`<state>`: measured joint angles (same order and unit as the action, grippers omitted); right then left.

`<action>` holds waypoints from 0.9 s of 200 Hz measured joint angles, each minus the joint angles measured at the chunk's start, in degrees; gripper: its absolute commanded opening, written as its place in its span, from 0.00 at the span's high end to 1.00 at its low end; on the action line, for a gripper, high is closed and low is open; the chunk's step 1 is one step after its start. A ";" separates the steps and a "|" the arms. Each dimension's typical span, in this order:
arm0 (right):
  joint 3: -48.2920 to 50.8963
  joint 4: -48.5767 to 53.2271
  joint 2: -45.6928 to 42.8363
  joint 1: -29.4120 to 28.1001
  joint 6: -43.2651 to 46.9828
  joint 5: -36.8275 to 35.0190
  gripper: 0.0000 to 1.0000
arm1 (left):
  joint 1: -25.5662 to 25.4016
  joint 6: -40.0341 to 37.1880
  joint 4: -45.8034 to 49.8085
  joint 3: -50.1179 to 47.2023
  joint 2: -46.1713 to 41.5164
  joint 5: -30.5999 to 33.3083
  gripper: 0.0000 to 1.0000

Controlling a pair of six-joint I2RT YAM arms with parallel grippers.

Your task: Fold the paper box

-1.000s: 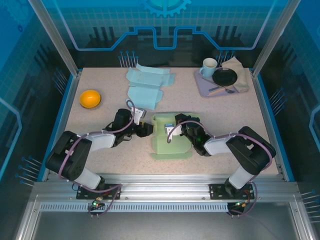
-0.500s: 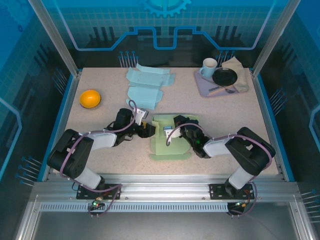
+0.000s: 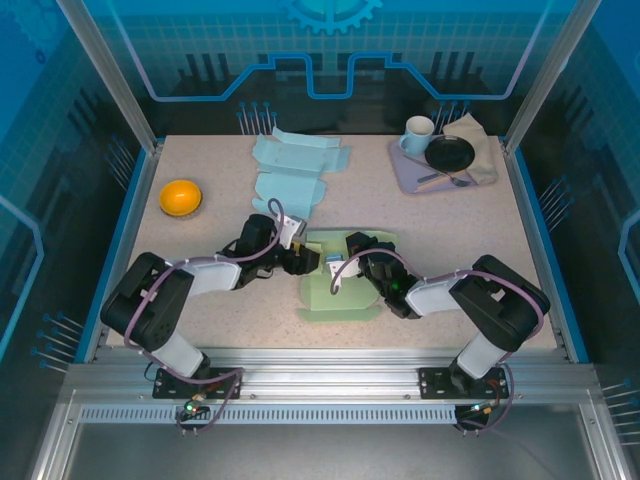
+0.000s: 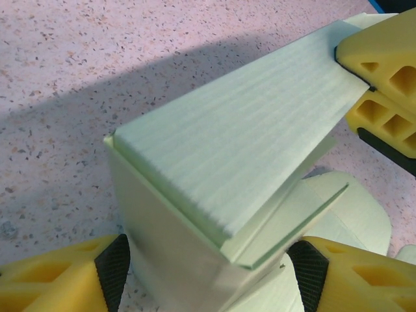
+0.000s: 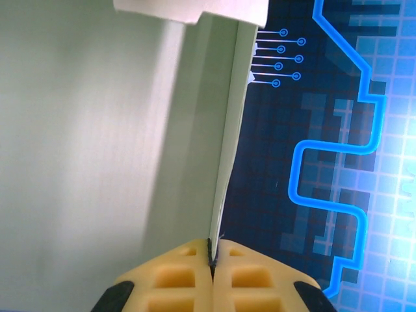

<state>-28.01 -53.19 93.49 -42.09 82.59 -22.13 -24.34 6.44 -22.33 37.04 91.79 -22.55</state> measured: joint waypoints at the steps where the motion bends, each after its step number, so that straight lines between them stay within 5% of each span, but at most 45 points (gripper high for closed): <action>1: 0.00 0.00 0.00 0.00 0.00 0.00 1.00 | -0.02 -0.02 0.00 0.04 0.02 0.04 0.30; 85: 0.33 0.59 -0.98 -0.31 -0.90 0.57 1.00 | -1.29 -1.01 -1.11 1.27 2.51 5.44 0.35; 180: 0.33 2.32 -2.12 -0.24 -3.08 0.70 1.00 | -5.05 -0.57 -3.52 3.43 5.84 17.59 0.59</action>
<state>-27.68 -50.87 91.37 -42.33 79.50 -21.43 -29.39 5.87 -25.85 40.47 97.62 -4.95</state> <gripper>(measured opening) 0.044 0.445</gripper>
